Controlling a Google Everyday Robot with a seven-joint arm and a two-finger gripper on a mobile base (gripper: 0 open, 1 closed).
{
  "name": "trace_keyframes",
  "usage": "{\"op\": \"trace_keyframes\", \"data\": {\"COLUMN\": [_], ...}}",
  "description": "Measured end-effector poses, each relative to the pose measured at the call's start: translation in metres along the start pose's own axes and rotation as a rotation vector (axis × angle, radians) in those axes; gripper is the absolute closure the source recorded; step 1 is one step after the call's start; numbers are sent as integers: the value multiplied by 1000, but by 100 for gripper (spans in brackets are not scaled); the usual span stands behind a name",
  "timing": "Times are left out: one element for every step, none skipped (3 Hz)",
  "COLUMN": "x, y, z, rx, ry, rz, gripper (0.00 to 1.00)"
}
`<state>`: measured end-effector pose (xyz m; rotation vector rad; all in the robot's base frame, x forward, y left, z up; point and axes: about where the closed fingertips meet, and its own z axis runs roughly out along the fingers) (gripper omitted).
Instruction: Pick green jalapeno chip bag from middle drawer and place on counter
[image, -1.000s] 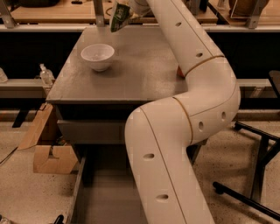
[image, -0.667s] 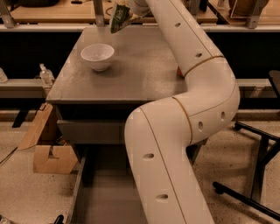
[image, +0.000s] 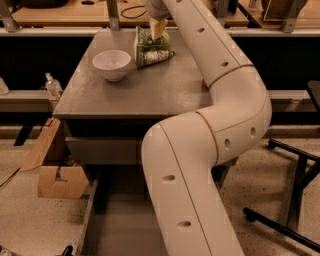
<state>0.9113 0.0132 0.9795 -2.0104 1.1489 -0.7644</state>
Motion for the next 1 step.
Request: {"op": "trace_keyframes", "data": {"x": [-1], "y": [1], "z": [2], "rx": [-2], "ry": [-1], "rz": [0], "gripper": [0]}}
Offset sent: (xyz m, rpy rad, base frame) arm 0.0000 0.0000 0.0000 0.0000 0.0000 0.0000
